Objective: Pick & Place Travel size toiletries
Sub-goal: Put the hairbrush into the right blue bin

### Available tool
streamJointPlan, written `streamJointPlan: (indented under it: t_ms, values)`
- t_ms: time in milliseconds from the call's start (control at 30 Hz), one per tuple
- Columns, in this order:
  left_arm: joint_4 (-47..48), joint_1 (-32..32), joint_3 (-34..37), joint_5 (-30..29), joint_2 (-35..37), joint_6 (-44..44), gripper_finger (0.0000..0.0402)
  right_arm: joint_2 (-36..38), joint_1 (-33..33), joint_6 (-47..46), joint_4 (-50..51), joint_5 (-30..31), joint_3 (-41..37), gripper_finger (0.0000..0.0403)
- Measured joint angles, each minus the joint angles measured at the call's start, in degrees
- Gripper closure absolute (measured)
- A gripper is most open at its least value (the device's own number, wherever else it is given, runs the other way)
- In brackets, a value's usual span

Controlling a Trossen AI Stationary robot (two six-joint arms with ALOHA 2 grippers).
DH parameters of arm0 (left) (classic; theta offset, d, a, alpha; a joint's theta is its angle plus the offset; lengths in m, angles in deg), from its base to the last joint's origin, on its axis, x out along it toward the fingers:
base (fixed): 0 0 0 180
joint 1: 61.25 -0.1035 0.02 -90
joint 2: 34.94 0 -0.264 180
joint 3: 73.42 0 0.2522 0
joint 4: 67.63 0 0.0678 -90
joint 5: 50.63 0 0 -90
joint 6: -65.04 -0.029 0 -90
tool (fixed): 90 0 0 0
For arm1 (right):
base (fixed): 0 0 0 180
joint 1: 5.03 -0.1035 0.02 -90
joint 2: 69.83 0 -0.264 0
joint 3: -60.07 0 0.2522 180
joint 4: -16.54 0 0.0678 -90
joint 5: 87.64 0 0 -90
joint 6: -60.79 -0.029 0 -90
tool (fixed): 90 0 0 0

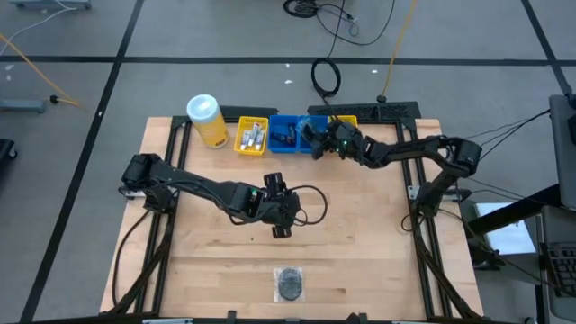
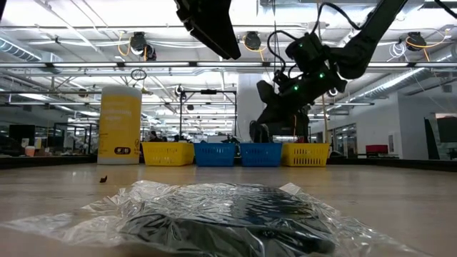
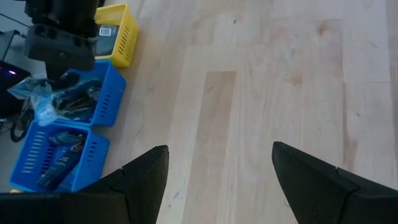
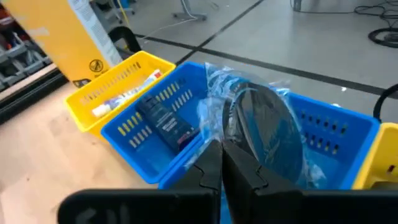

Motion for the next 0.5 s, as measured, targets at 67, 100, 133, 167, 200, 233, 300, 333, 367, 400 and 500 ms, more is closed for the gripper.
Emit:
streamJointPlan:
  t_ms: [67, 100, 133, 167, 200, 233, 300, 333, 367, 400, 500]
  values:
    - [0.0, 0.0, 0.0, 0.02, 0.0, 0.0, 0.0117, -0.12, 1.02, -0.09, -0.11, -1.01, 0.0, 0.0403]
    - [0.0, 0.0, 0.0, 0.02, 0.0, 0.02, 0.0117, -0.12, 1.49, -0.11, 0.09, -1.63, 0.0, 0.0403]
    - [-0.01, 0.0, 0.0, 0.02, 0.0, 0.01, 0.0117, -0.15, 1.75, -0.1, 0.36, -2.31, 0.0, 0.0403]
    - [0.0, 0.0, 0.0, 0.02, 0.0, 0.01, 0.0117, -0.26, 1.97, 0.03, 0.36, -3.28, 0.0, 0.0403]
    - [-0.01, 0.0, 0.0, 0.01, 0.0, 0.01, 0.0117, -0.5, 2.08, 0.31, -0.11, -4.3, 0.0, 0.0403]
    - [-0.01, 0.0, 0.0, 0.0, 0.0, 0.02, 0.0117, -0.76, 2.09, 0.64, -0.87, -5.3, 0.0, 0.0403]
    - [-0.02, -0.06, 0.0, 0.0, 0.0, 0.02, 0.0117, -0.86, 2.03, 0.78, -2.23, -6.02, 0.0, 0.0401]
    - [0.0, -0.11, 0.0, 0.0, 0.0, 0.02, 0.0117, -0.84, 2.01, 0.76, -2.79, -6.21, 0.0, 0.0399]
    - [-0.02, -0.2, 0.0, 0.0, 0.0, 0.02, 0.0117, -0.8, 2.03, 0.91, -3.1, -6.12, 0.0, 0.0396]
    - [0.0, -0.22, 0.0, 0.0, 0.0, 0.04, 0.0117, -0.8, 2.03, 1.3, -2.95, -5.93, 0.0, 0.0391]
    - [-0.02, -0.24, 0.0, 0.0, 0.0, 0.04, 0.0117, -0.82, 2.08, 2.5, -1.97, -5.74, 0.0, 0.0369]
